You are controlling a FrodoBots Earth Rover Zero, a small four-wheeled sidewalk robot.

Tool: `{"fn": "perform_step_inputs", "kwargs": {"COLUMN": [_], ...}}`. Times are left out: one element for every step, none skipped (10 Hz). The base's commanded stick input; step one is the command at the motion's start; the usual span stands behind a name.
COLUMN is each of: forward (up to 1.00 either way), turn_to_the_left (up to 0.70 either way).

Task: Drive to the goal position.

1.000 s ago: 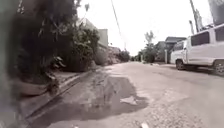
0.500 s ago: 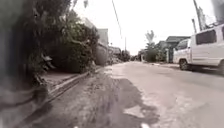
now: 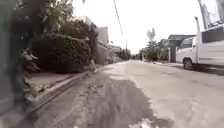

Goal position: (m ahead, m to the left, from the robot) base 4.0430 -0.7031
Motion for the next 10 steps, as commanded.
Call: {"fn": "perform_step_inputs", "kwargs": {"forward": [0.70, 0.70, 0.70, 0.70, 0.70, 0.70, 0.70, 0.70, 0.70, 0.70], "turn_to_the_left": [0.00, 0.00, 0.00, 0.00, 0.00, 0.00, 0.00, 0.00, 0.00, 0.00]}}
